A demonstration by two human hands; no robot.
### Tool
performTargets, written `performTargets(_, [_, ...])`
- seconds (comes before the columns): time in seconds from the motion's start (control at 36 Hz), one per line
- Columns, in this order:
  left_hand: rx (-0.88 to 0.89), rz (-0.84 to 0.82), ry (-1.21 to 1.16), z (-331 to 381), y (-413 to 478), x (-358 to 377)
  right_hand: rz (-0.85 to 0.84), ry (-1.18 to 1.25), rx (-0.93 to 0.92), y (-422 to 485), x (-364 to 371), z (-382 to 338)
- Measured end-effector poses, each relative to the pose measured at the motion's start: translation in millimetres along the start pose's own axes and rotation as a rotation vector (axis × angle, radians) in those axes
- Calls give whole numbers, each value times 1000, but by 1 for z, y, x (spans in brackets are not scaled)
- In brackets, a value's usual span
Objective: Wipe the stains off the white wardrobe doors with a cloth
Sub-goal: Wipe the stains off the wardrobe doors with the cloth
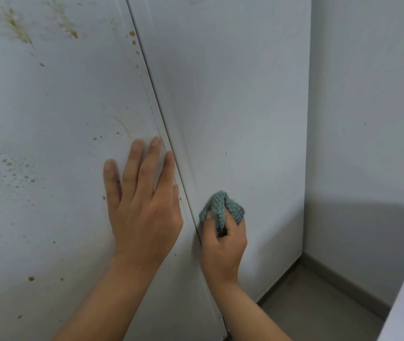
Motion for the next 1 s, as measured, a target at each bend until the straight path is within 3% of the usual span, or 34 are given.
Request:
performTargets(0.31, [-70, -39, 6, 1, -12, 1, -63, 94, -109, 40, 21, -39])
performTargets(0.5, [-66, -2, 43, 1, -18, 3, 138, 92, 58, 7, 5, 8])
performTargets(0.78, [-74, 25, 29, 2, -20, 5, -3, 134, 16, 57, 12, -29])
performTargets(0.94, [-85, 52, 24, 3, -19, 6, 192, 92, 192, 28, 9, 3])
performTargets(1.0, [-89, 62, 19, 4, -18, 5, 170, 67, 149, 29, 11, -6])
Point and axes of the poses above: each hand's wrist, its own y-axis towards the middle knuckle, its own x-axis out of the palm, z = x × y, the point moved 4 cm from there along y, towards the middle knuckle, and after that the axes turned 6 degrees about -x, right-handed, at the moved point
